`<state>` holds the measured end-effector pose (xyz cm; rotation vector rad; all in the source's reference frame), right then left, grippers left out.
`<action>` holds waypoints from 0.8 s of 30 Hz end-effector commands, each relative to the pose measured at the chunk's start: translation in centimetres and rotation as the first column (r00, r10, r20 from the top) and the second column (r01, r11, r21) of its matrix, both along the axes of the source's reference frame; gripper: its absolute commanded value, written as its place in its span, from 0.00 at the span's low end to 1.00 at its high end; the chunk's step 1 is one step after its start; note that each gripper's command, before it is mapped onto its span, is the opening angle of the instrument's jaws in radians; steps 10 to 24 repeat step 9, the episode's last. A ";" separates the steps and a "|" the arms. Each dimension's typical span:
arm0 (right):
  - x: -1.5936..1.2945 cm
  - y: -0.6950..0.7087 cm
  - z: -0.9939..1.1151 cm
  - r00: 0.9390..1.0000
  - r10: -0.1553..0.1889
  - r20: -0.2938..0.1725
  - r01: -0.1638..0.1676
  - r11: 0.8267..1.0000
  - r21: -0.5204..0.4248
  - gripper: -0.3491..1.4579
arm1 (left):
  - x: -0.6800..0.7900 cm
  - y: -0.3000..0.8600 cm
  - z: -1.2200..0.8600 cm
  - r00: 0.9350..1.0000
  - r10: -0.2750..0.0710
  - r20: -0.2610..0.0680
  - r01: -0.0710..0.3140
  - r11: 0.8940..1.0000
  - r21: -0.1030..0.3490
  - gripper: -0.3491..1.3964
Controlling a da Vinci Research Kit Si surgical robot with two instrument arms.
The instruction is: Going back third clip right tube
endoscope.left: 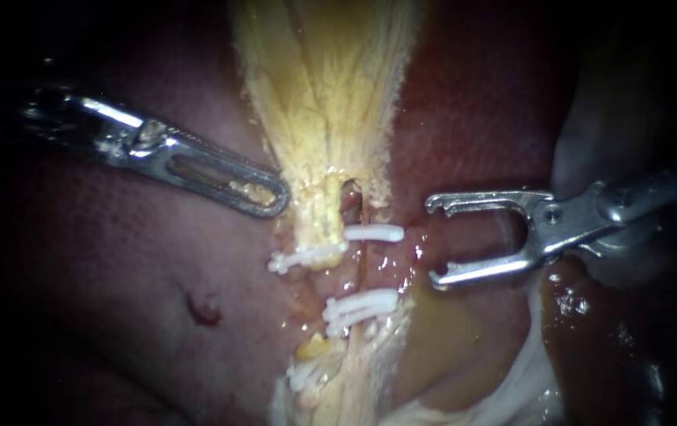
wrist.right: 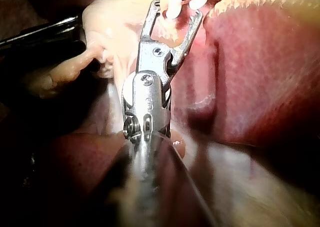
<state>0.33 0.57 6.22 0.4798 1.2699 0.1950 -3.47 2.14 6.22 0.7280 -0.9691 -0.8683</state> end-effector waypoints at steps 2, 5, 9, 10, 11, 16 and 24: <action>0.00 0.00 0.00 1.000 0.000 0.000 0.000 1.000 0.000 0.47 | 0.00 0.00 0.00 1.000 -0.001 -0.002 0.001 1.000 0.000 0.00; 0.00 0.00 0.00 1.000 -0.004 -0.003 0.004 1.000 0.002 0.47 | 0.00 0.00 0.00 1.000 -0.001 -0.001 0.001 1.000 0.001 0.00; 0.02 0.01 0.01 1.000 -0.020 -0.014 0.020 1.000 0.009 0.47 | 0.02 0.01 -0.02 1.000 0.000 0.000 0.000 1.000 0.002 0.00; 0.02 0.01 0.01 1.000 -0.020 -0.014 0.020 1.000 0.009 0.47 | 0.02 0.01 -0.02 1.000 0.000 0.000 0.000 1.000 0.002 0.00; 0.02 0.01 0.01 1.000 -0.020 -0.014 0.020 1.000 0.009 0.47 | 0.02 0.01 -0.02 1.000 0.000 0.000 0.000 1.000 0.002 0.00; 0.02 0.01 0.01 1.000 -0.020 -0.014 0.020 1.000 0.009 0.47 | 0.02 0.01 -0.02 1.000 0.000 0.000 0.000 1.000 0.002 0.00; 0.02 0.01 0.01 1.000 -0.020 -0.014 0.020 1.000 0.009 0.47 | 0.02 0.01 -0.02 1.000 0.000 0.000 0.000 1.000 0.002 0.00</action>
